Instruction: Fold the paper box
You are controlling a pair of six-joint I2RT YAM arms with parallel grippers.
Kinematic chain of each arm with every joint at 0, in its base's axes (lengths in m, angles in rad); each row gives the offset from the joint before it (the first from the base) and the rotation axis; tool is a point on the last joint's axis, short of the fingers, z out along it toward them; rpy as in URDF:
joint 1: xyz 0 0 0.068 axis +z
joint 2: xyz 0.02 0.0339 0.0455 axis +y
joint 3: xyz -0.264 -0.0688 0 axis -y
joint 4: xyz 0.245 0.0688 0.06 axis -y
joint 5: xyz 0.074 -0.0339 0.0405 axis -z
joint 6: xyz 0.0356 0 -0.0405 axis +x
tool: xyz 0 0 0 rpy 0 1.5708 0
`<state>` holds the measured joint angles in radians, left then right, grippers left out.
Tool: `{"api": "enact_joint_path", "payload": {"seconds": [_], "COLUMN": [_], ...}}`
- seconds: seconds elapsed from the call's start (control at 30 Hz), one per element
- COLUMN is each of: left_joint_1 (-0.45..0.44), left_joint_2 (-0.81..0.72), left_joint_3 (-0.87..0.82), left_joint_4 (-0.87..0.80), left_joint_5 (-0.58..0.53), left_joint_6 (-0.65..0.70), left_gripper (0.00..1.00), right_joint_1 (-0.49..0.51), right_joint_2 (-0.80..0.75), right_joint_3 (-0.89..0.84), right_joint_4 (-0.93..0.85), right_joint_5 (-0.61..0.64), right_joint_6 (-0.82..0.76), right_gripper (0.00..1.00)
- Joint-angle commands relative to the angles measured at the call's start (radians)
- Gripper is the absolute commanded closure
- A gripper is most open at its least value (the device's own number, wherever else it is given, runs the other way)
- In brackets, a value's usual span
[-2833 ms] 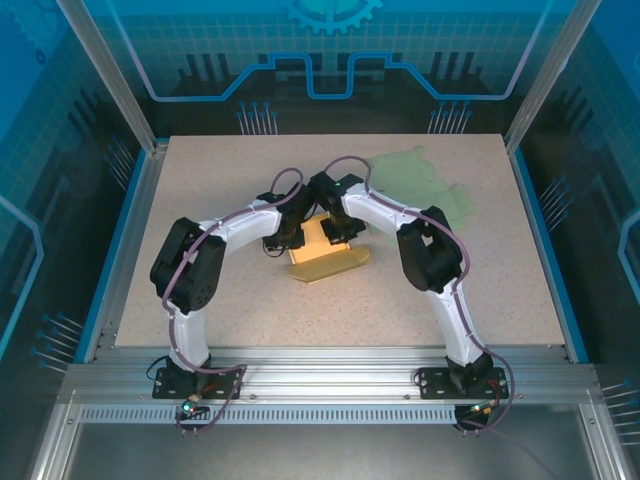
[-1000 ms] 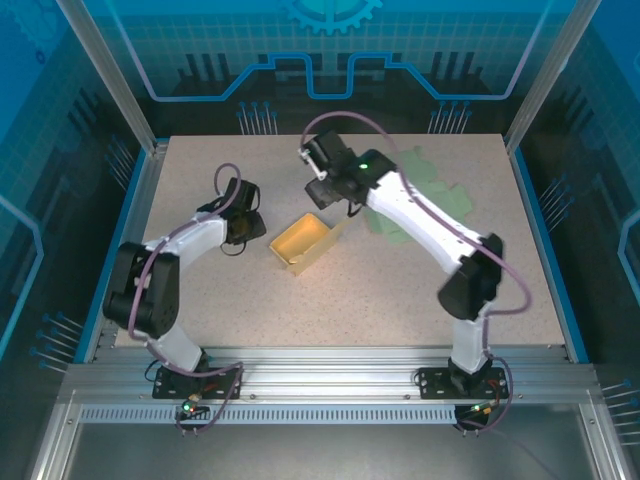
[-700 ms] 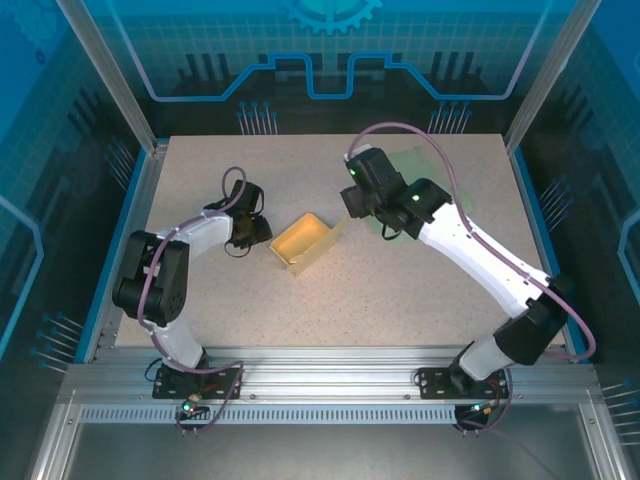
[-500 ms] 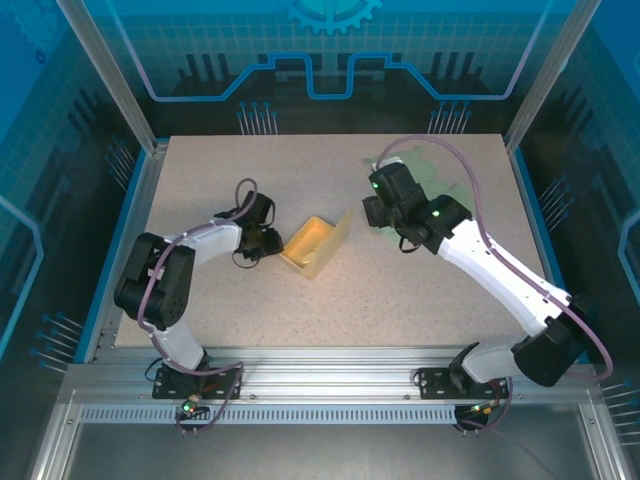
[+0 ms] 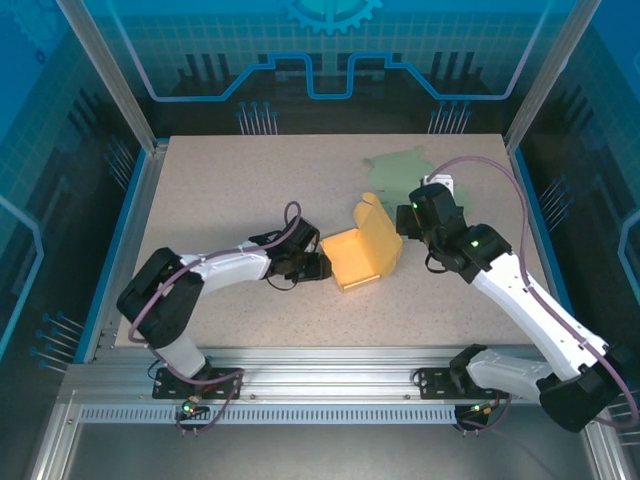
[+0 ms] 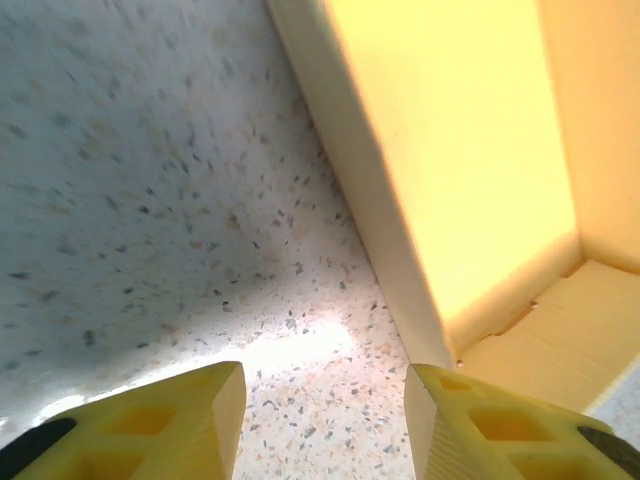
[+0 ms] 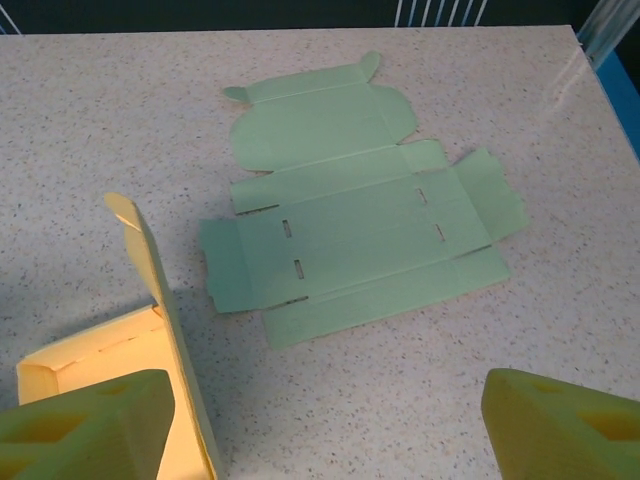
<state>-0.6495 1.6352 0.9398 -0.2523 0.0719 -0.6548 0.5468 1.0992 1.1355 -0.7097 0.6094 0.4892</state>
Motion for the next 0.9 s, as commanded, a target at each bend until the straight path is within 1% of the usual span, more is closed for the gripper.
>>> {"api": "enact_joint_path", "payload": {"seconds": [0.0, 0.1, 0.17, 0.27, 0.3, 0.37, 0.43, 0.53, 0.63, 0.7, 0.87], "left_joint_1": [0.011, 0.034, 0.043, 0.053, 0.052, 0.052, 0.053, 0.053, 0.053, 0.053, 0.041], "left_joint_2": [-0.104, -0.088, -0.048, 0.042, 0.079, 0.148, 0.202, 0.259, 0.291, 0.311, 0.340], "left_joint_3": [0.052, 0.105, 0.129, 0.191, 0.227, 0.300, 0.347, 0.394, 0.415, 0.425, 0.431], "left_joint_4": [-0.043, 0.002, 0.079, 0.139, 0.123, 0.064, 0.023, -0.022, -0.042, -0.051, -0.052], "left_joint_5": [-0.155, -0.219, -0.217, -0.130, -0.107, -0.071, -0.069, -0.122, -0.158, -0.180, -0.209], "left_joint_6": [0.144, 0.324, 0.460, 0.663, 0.719, 0.790, 0.835, 0.864, 0.868, 0.867, 0.874], "left_gripper": [0.48, 0.43, 0.42, 0.40, 0.40, 0.40, 0.40, 0.41, 0.43, 0.47, 0.48], "right_joint_1": [-0.015, -0.018, -0.018, -0.020, -0.019, -0.021, -0.022, -0.024, -0.027, -0.029, -0.031], "right_joint_2": [-0.035, -0.047, -0.052, -0.061, -0.068, -0.085, -0.105, -0.135, -0.153, -0.154, -0.150], "right_joint_3": [-0.013, -0.034, -0.048, -0.058, -0.060, -0.065, -0.071, -0.086, -0.095, -0.098, -0.098], "right_joint_4": [-0.028, -0.044, -0.057, -0.077, -0.080, -0.082, -0.079, -0.068, -0.055, -0.048, -0.036], "right_joint_5": [-0.002, -0.019, -0.032, -0.043, -0.043, -0.043, -0.039, -0.038, -0.039, -0.042, -0.049], "right_joint_6": [0.042, 0.064, 0.082, 0.097, 0.098, 0.101, 0.100, 0.097, 0.093, 0.089, 0.079], "right_gripper": [0.16, 0.14, 0.13, 0.13, 0.13, 0.12, 0.11, 0.11, 0.10, 0.10, 0.10]}}
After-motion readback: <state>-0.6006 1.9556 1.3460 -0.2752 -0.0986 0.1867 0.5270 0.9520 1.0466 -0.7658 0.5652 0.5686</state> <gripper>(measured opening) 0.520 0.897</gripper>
